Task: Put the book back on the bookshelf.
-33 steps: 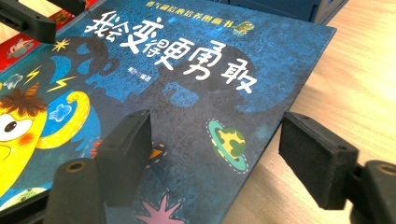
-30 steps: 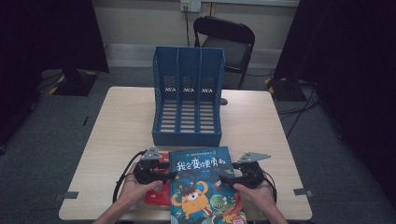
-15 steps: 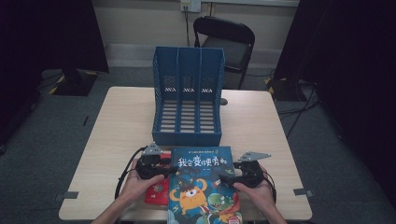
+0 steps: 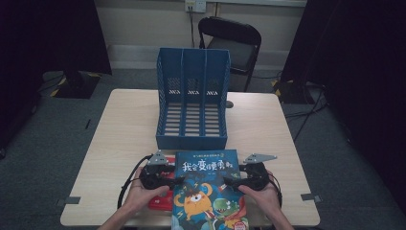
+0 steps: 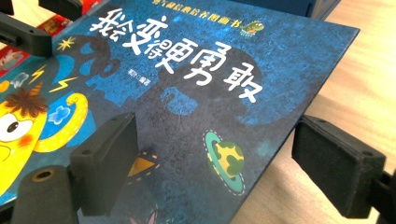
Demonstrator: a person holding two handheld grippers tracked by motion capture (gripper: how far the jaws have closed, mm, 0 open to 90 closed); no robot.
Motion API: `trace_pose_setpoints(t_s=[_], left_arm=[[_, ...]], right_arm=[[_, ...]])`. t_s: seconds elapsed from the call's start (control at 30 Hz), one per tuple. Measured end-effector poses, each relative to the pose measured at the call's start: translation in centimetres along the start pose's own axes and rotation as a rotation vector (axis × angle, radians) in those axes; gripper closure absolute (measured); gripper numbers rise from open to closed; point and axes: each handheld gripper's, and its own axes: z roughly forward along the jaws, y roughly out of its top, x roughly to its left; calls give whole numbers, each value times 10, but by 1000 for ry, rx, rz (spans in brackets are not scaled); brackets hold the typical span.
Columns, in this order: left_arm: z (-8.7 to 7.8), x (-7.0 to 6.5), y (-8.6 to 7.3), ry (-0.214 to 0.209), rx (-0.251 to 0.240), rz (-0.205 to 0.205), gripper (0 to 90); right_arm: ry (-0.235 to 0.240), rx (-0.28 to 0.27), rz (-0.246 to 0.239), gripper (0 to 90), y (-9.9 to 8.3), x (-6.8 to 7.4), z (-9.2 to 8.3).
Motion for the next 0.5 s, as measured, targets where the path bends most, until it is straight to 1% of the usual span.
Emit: trace_pose_setpoints(t_s=[0.07, 0.1, 0.13, 0.23, 0.27, 0.3, 0.33, 0.4, 0.43, 0.5], left_arm=[[0, 1, 0, -11, -4, -10, 378], [0, 2, 0, -21, -8, -21, 379], [0, 4, 0, -28, -13, -25, 380], [0, 5, 0, -33, -15, -31, 380], [0, 6, 0, -37, -14, -31, 380], [0, 7, 0, -42, -16, -37, 382], [0, 7, 0, -42, -16, -37, 382], [1, 8, 1, -49, -20, -48, 383], [1, 9, 1, -50, -22, -50, 382], [2, 10, 2, -50, -20, -53, 383]], right_arm=[[-5, -27, -4, 177, 3, 2, -5], [-7, -54, -5, 203, 6, 3, -9], [-2, -58, -4, 205, 8, 4, -11], [8, -53, 0, 202, 12, 4, -9], [18, -51, 2, 195, 15, 4, -7], [39, -35, 8, 181, 19, 3, -3], [39, -35, 8, 181, 19, 3, -3], [68, -26, 14, 180, 27, 2, 2], [73, -23, 15, 171, 30, 2, 4], [66, -13, 10, 143, 36, 3, 9]])
